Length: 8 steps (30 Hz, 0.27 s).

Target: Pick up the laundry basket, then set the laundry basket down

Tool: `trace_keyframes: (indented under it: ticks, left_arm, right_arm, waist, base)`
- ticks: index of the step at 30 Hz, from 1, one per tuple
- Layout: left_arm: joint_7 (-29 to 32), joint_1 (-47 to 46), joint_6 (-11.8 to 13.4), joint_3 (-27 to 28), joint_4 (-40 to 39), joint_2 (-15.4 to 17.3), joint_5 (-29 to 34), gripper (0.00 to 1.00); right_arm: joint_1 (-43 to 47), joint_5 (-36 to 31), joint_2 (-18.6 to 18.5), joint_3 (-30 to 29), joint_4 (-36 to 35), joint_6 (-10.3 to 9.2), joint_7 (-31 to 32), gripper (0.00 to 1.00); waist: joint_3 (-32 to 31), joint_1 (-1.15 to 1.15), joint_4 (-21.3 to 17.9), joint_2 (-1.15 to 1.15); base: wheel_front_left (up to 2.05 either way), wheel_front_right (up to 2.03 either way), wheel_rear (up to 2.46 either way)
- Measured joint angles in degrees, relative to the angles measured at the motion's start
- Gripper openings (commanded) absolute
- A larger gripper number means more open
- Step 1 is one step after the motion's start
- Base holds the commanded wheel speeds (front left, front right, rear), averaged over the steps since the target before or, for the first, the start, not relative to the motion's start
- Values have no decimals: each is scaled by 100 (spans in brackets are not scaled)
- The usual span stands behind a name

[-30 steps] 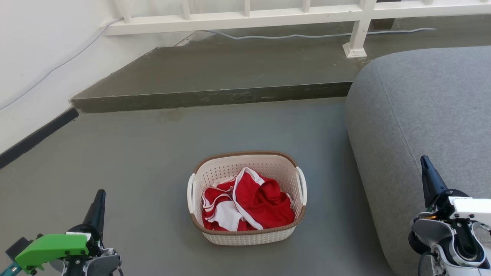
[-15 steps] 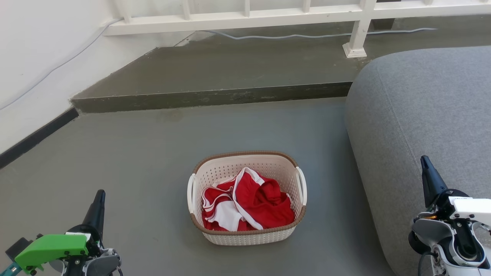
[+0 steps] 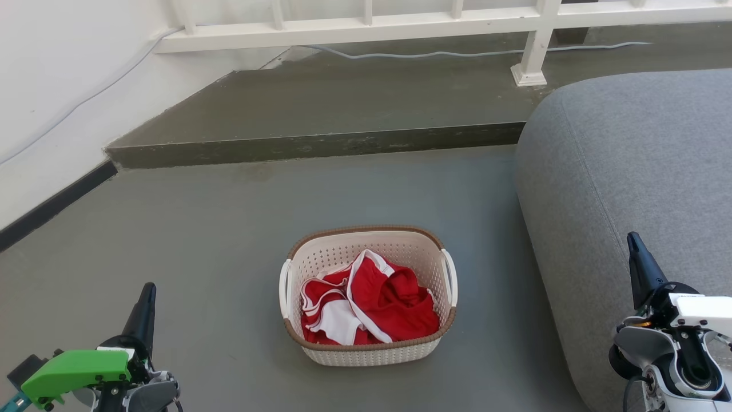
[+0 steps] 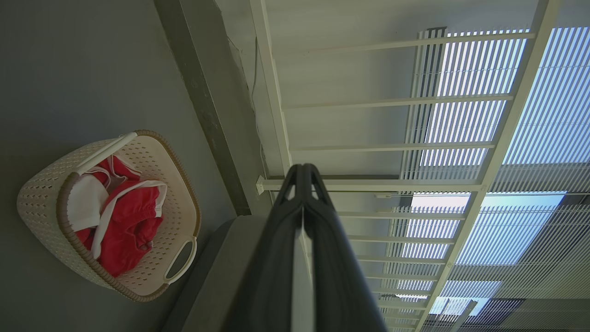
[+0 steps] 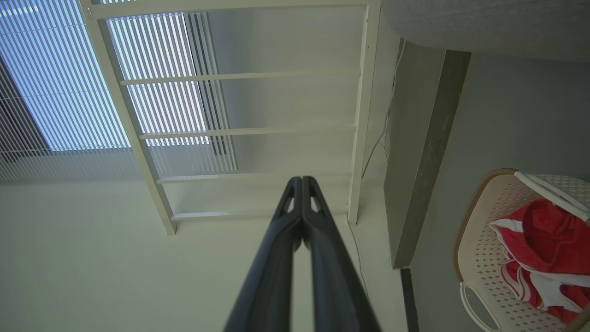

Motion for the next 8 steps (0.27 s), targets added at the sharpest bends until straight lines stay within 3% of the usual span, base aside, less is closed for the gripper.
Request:
trace_keyframes:
  ticks: [8]
  left_arm:
    - [0, -1, 0, 4, 2, -1, 0, 0]
  right_arm:
    - [0, 0, 1, 0, -1, 1, 0, 0]
  waist:
    - [0, 0, 0, 0]
  base:
    - [0, 0, 0]
